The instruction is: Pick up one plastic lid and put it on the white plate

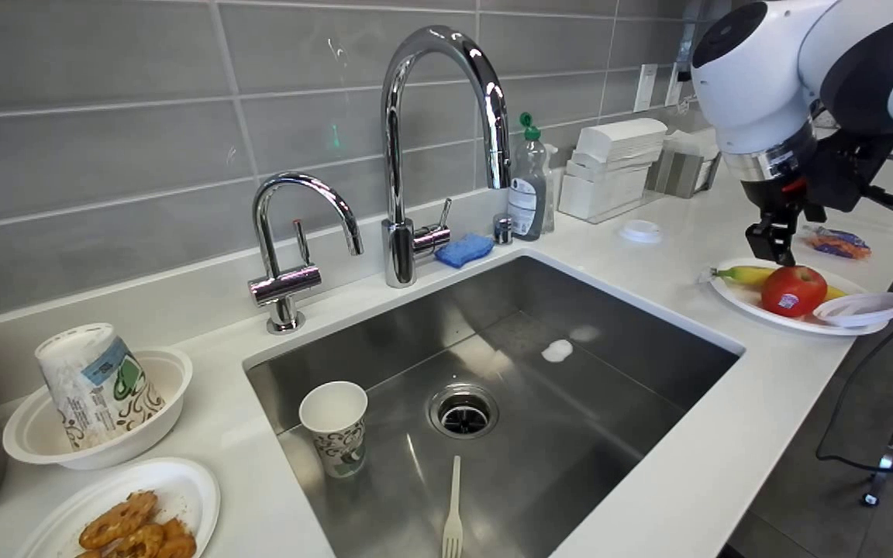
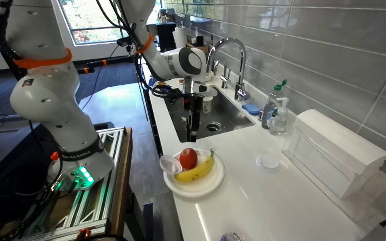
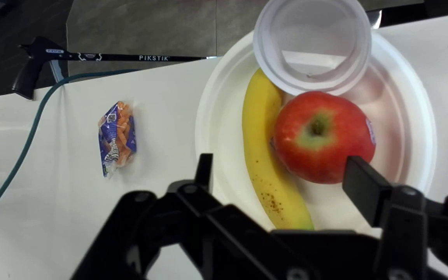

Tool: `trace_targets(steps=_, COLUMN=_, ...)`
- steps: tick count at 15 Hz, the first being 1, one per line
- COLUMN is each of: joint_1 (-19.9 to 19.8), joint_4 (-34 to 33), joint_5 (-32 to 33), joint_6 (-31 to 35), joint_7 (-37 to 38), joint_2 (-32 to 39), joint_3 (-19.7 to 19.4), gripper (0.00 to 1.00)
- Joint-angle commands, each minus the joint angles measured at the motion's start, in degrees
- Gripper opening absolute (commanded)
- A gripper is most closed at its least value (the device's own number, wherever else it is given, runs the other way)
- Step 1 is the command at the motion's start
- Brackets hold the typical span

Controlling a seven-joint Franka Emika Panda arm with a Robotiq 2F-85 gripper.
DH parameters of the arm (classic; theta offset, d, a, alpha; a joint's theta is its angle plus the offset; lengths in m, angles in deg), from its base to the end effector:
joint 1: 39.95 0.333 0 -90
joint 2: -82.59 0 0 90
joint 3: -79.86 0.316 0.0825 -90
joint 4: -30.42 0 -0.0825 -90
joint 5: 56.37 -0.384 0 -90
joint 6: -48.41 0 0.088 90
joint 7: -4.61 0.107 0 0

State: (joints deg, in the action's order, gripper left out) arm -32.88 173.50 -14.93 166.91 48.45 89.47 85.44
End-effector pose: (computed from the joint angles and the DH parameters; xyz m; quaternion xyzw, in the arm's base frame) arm 0.4112 0.0581 0.2149 0.9353 -0.0037 -0.1045 0.3379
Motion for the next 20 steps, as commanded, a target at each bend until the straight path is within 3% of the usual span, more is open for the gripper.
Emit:
trace_targets(steps=1, joint_1=0.93, joint_4=-2.25, joint_5=0.11, joint_6=-0.46, joint_7=-0.2, joint_2=2.31, joint_3=0.1, gripper=1.0)
trace_targets(steps=4, joint_1=0.85, joint_4=-0.76, joint_5=-3.33, joint_6=0.2, joint_7=-6.6, joint_2=-0.61, joint_3=0.69, gripper=1.0)
trace_targets(steps=10, joint_1=-2.18, joint_4=4.87, joint_5=-16.92, joint_6=5.55, joint_7=-32.15, joint_2=-10.6, joint_3=-0.74, gripper=1.0)
trace_targets(steps=15, joint_1=-5.4, joint_4=7.23, joint_5=-31.86, joint_6=5.63, joint_7=-50.69, joint_2=-17.74, joint_3=-5.91, gripper=1.0)
trace_targets(steps=20, joint_1=-7.54, joint_4=7.38, joint_5=-42.99, joint_6=3.63, joint_7=-62.48, joint_2=-21.71, joint_3=-11.6, gripper=1.0)
